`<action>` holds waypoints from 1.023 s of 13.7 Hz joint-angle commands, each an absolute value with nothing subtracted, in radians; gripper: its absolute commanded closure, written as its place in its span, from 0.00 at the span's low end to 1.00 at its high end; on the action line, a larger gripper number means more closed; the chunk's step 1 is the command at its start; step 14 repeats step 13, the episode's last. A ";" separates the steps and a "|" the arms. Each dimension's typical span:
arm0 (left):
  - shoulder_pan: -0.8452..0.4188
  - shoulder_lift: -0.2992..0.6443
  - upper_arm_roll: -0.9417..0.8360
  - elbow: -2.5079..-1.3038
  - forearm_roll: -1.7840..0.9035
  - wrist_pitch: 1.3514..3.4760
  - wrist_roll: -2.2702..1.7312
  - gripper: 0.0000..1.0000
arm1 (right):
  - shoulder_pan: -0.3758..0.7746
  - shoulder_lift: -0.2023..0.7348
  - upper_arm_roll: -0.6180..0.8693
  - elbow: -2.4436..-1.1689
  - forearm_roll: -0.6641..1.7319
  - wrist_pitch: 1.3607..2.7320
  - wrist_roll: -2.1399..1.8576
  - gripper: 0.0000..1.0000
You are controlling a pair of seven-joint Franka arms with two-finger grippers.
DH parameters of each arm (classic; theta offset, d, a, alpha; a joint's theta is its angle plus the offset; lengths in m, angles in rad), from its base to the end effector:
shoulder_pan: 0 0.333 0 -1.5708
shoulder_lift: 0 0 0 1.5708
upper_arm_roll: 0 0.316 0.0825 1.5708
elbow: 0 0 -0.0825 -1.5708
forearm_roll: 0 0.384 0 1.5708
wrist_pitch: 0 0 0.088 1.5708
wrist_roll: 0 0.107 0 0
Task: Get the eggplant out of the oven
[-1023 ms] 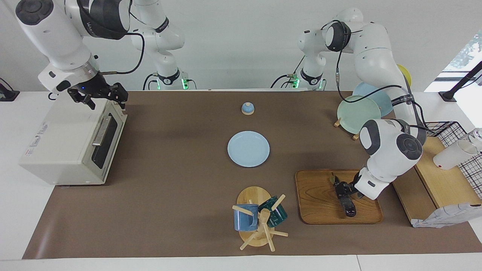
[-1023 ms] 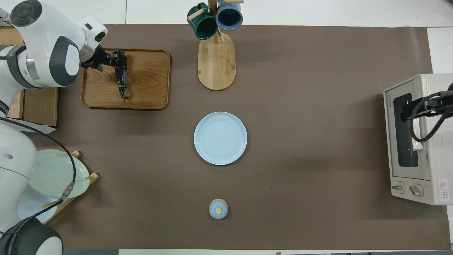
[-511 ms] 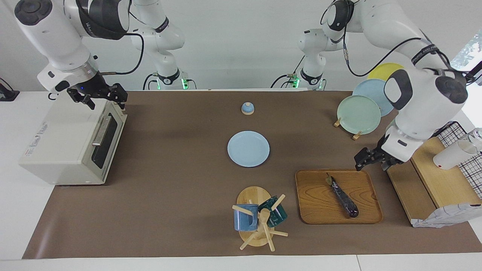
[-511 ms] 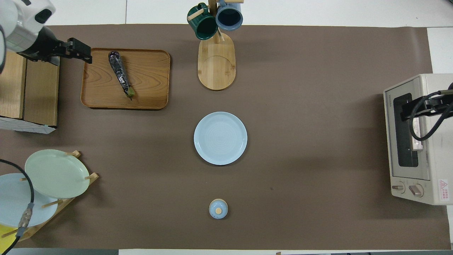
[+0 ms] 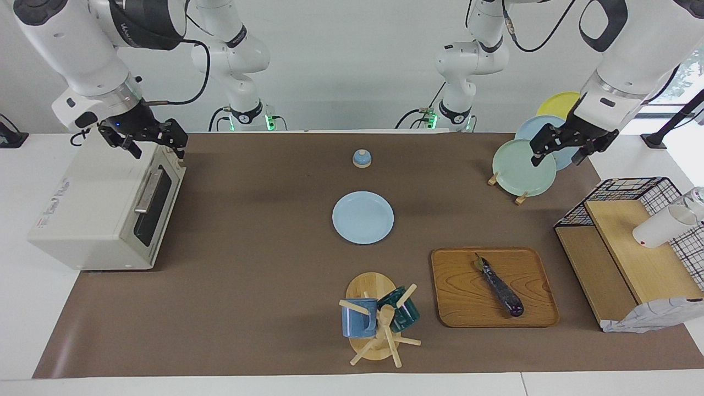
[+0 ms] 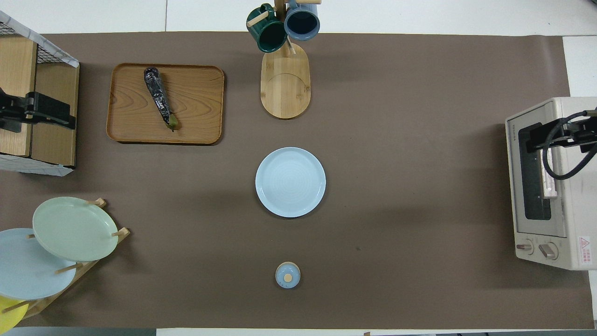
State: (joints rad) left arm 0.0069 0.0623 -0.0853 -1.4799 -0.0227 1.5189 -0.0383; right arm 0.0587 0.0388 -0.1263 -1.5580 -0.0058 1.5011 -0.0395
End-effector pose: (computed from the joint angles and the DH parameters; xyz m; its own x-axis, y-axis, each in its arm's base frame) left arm 0.5671 -0.0454 0.6278 0.9989 -0.0412 -0.0241 -0.0406 -0.9988 0.0271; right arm 0.5568 -0.0370 0.6033 0.9950 -0.0286 -0.0956 -0.0280 -0.9996 0.0069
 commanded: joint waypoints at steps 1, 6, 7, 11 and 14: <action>0.012 -0.043 -0.087 -1.675 -0.014 1.563 -0.031 0.00 | 0.045 0.067 -0.132 -1.522 0.021 1.480 -0.028 0.00; -0.017 0.006 -0.074 -1.619 -0.018 1.544 -0.038 0.00 | 0.049 0.066 -0.127 -1.522 0.009 1.483 -0.026 0.00; -0.032 0.020 -0.054 -1.568 -0.021 1.504 -0.038 0.00 | 0.048 0.066 -0.127 -1.522 0.009 1.486 -0.026 0.00; -0.038 0.031 -0.051 -1.526 -0.021 1.460 -0.038 0.00 | 0.046 0.066 -0.127 -1.522 0.014 1.485 -0.026 0.00; -0.035 0.028 -0.051 -1.526 -0.020 1.459 -0.038 0.00 | 0.046 0.064 -0.127 -1.523 0.014 1.486 -0.026 0.00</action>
